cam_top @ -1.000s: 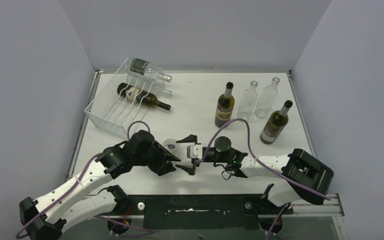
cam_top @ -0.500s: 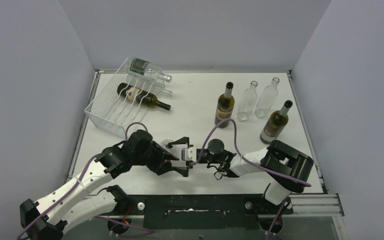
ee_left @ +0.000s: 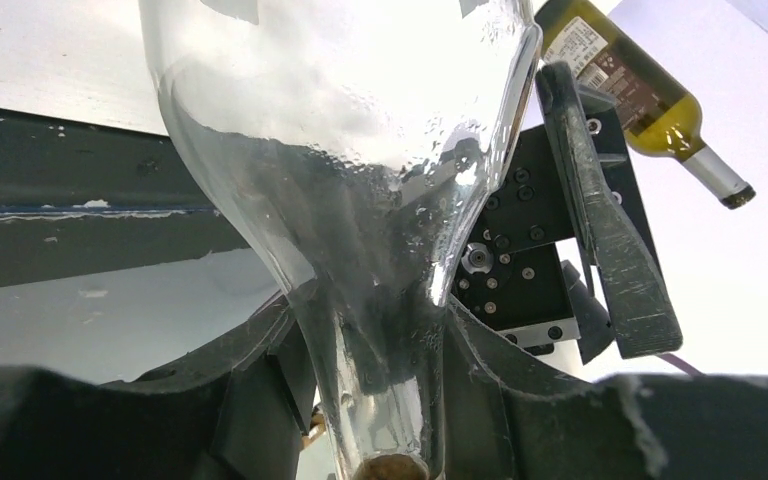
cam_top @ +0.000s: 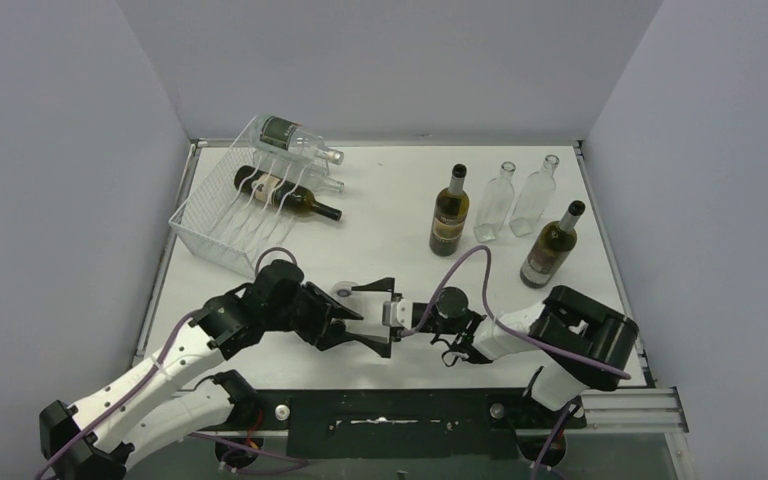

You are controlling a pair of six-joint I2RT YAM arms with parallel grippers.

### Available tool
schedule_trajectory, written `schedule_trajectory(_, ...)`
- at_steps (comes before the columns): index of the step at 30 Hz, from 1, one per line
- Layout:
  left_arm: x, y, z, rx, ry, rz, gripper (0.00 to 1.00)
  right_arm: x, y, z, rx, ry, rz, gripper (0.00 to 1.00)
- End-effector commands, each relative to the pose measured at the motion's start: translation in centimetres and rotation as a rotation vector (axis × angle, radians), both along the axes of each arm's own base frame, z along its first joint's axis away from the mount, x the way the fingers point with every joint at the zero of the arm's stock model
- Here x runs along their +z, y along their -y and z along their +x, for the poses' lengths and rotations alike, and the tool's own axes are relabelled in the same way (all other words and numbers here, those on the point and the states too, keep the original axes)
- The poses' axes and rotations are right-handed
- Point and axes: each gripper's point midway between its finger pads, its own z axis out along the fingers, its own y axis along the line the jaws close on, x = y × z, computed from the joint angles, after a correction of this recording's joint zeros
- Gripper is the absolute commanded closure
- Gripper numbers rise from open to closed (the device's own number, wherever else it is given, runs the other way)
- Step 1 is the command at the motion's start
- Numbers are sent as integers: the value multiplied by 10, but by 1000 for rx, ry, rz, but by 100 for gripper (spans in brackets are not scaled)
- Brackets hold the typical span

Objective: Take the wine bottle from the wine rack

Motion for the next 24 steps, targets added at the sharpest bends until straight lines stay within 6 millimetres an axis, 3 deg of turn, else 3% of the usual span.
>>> schedule_trajectory(1,76,16,25,29,216,-228,100,24,17,3,-41,33,41,2)
schedule_trajectory(7,78,21,27,41,186,-312,100,28,14,-3,-26,37,51,2)
schedule_trajectory(15,84,22,27,26,165,-306,100,42,-14,7,7,55,89,2)
schedule_trajectory(24,96,26,30,28,144,-360,96,33,-28,12,23,7,137,2)
